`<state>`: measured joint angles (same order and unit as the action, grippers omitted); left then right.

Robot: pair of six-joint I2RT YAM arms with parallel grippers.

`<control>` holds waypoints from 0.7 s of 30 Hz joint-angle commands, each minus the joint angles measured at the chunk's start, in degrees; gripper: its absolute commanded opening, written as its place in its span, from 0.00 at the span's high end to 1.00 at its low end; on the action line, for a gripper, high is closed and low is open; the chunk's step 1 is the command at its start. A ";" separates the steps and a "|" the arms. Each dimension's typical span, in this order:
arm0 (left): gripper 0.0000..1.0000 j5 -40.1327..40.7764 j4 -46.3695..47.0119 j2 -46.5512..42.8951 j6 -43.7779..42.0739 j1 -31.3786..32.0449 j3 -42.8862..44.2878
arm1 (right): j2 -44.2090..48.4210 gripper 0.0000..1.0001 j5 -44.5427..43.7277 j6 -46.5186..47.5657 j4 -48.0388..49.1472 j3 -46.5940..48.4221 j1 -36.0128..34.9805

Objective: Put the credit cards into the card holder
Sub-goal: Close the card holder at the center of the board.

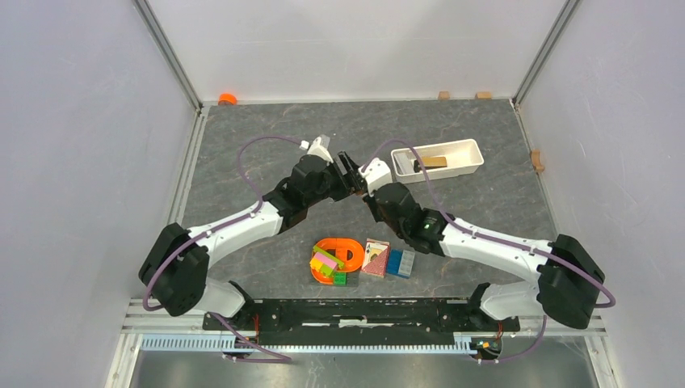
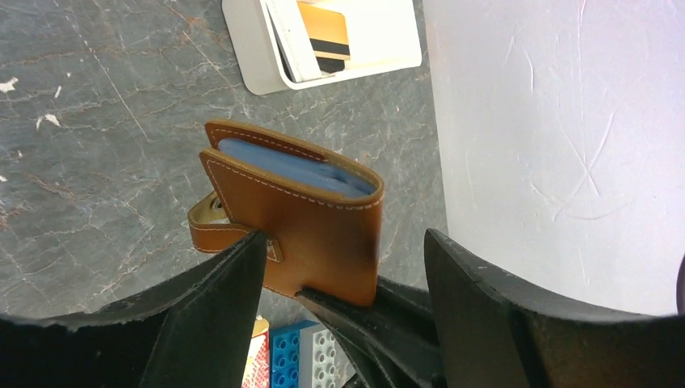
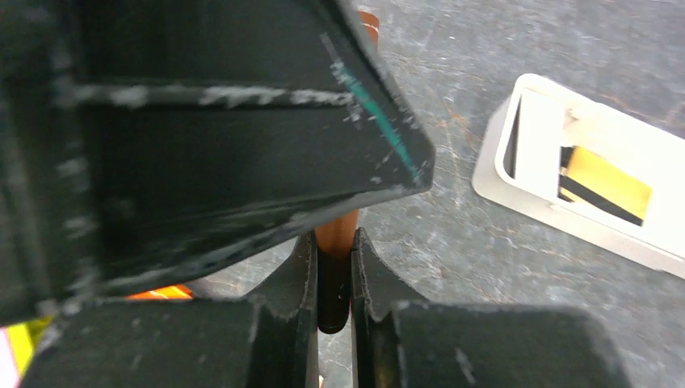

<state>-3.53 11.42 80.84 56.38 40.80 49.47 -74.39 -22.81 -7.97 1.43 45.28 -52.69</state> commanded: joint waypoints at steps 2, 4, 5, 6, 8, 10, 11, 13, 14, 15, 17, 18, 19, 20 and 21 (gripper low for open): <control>0.22 1.56 2.91 0.92 3.12 0.51 -1.21 | -1.57 1.00 -15.10 3.27 1.12 4.72 -7.28; 0.27 2.82 2.98 0.55 3.70 0.51 -2.41 | -3.03 1.00 -19.70 3.93 0.49 5.88 -9.62; 0.30 3.19 3.19 0.35 3.86 0.51 -2.93 | -4.00 1.00 -22.07 4.16 -0.02 6.71 -10.86; 0.34 3.33 3.60 0.15 4.06 0.51 -3.37 | -4.91 1.00 -24.24 4.56 -0.44 7.51 -11.82; 0.39 3.32 4.05 0.19 4.09 0.51 -3.68 | -6.70 1.00 -27.87 6.30 -0.58 8.45 -14.10; 0.43 2.28 4.05 0.90 3.96 0.51 -3.39 | -8.25 1.00 -31.57 7.42 -0.38 9.07 -16.63; 0.45 1.53 3.90 1.36 3.78 0.47 -3.16 | -8.86 1.00 -33.78 7.44 -0.29 9.32 -17.63; 0.55 0.75 4.04 2.14 3.76 0.49 -3.30 | -9.69 1.00 -36.55 7.46 -0.16 9.57 -19.27; 0.60 0.71 4.05 2.38 3.82 0.43 -3.49 | -9.81 1.00 -37.18 8.89 -0.03 9.56 -19.99; 0.67 0.81 4.24 2.44 3.93 0.42 -3.92 | -9.90 1.00 -37.78 8.86 -0.07 9.49 -20.32; 0.80 0.72 4.88 2.39 4.17 0.43 -4.75 | -9.73 0.92 -37.89 8.05 -1.20 9.48 -20.53; 0.86 0.64 4.93 2.32 4.13 0.36 -4.99 | -9.38 0.84 -37.89 8.05 -1.27 9.33 -20.53; 0.92 0.55 4.85 2.09 3.86 0.26 -5.21 | -8.83 0.74 -37.93 8.04 -2.96 8.95 -20.54; 0.97 0.38 4.84 1.88 3.69 0.10 -5.33 | -7.97 0.65 -37.91 8.05 -3.61 8.58 -20.53; 0.98 0.08 4.82 1.63 3.42 -0.13 -5.56 | -7.16 0.54 -37.97 8.01 -4.19 8.16 -20.53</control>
<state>-4.86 13.89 81.97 60.93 41.65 45.45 -85.67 -58.46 0.89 -5.91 50.89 -71.66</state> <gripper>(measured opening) 0.140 0.317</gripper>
